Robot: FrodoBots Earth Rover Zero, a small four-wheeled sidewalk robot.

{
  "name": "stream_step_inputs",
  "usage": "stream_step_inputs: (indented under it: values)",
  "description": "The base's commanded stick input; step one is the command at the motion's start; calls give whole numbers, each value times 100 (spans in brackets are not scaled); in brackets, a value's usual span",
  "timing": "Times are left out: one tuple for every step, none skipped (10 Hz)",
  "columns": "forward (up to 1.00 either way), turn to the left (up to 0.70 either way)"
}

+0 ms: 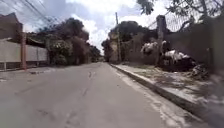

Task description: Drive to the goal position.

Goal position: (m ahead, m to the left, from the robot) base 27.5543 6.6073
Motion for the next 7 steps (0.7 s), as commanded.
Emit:
stream_step_inputs:
  values:
    - [100,0]
    - [100,0]
    - [100,0]
    - [100,0]
    - [100,0]
    - [100,0]
    - [100,0]
